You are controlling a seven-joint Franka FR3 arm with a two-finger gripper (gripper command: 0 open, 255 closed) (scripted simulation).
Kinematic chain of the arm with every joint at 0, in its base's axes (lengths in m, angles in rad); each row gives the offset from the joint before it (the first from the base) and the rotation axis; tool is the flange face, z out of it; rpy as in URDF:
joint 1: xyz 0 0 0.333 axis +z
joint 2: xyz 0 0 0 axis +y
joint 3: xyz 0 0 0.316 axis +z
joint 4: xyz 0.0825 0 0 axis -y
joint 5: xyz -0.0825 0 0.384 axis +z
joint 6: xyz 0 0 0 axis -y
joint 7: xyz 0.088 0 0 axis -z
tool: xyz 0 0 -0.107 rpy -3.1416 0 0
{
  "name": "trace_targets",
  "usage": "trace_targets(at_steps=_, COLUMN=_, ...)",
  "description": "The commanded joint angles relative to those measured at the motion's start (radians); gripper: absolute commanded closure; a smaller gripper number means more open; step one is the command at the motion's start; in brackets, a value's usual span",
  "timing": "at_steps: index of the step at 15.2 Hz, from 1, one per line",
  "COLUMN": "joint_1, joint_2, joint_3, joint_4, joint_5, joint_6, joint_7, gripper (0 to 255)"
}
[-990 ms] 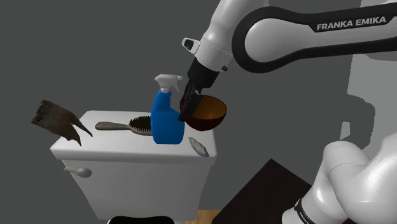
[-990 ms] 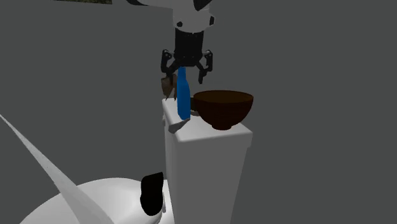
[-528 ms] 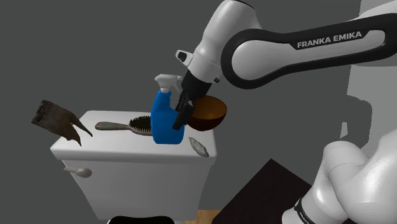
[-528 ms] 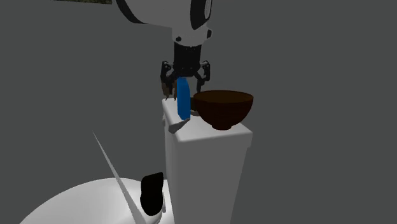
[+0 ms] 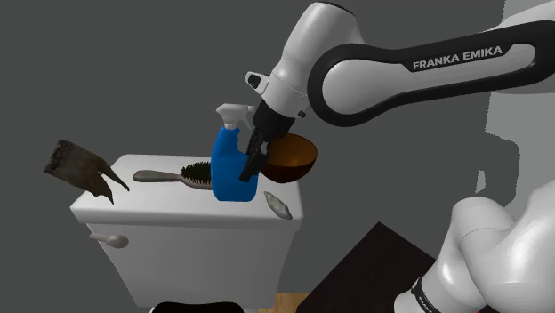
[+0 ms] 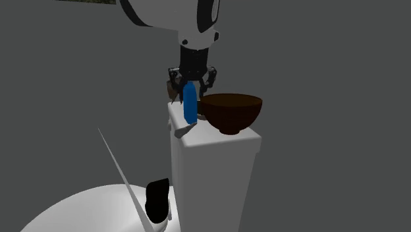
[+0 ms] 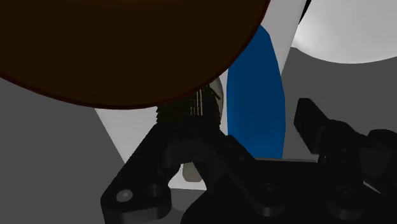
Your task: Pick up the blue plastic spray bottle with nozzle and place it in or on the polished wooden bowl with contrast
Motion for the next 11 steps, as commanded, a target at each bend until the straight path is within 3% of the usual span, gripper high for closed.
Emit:
trace_targets(at_steps=1, joint_1=0.000, joint_2=0.000, joint_3=0.000, joint_4=0.000, joint_5=0.000, joint_6=0.000, joint_7=0.000, gripper=255)
trace_targets(at_steps=11, joint_1=-0.002, joint_2=-0.004, joint_3=0.000, joint_4=0.023, joint_5=-0.004, joint_6=-0.027, joint_7=0.005, gripper=255)
